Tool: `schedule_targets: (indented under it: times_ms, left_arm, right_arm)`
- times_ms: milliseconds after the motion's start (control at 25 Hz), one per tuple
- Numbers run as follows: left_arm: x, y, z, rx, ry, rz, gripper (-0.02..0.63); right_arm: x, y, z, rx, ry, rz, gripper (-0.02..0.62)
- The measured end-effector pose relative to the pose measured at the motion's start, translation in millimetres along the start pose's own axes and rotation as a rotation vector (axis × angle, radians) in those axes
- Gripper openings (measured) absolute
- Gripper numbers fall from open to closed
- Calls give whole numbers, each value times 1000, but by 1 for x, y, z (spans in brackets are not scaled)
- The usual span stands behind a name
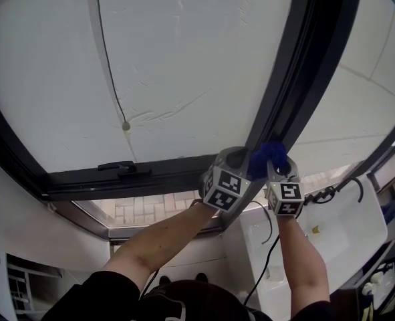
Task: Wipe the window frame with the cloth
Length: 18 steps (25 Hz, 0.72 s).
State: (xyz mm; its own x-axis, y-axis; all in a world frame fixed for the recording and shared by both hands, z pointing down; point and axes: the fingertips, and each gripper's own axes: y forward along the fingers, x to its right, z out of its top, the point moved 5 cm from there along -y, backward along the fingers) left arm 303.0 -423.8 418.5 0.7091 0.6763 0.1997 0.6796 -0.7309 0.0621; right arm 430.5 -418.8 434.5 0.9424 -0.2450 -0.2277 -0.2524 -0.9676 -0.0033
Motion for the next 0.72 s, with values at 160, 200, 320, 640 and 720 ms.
schedule_targets:
  times_ms: [160, 200, 320, 640, 720]
  left_arm:
    - [0, 0, -3, 15, 1, -11, -6]
    - [-1, 0, -5, 12, -4, -10, -6]
    - [-1, 3, -13, 2, -19, -10, -6]
    - [1, 7, -20, 4, -9, -30, -6]
    - [1, 7, -20, 12, -8, -36, -6]
  right_arm:
    - [0, 0, -4, -14, 38, -7, 80]
    - [0, 0, -6, -15, 38, -7, 78]
    - [-1, 0, -13, -29, 36, -1, 80]
    - [-4, 0, -21, -33, 56, 4, 80]
    - [-6, 0, -24, -49, 52, 14, 80]
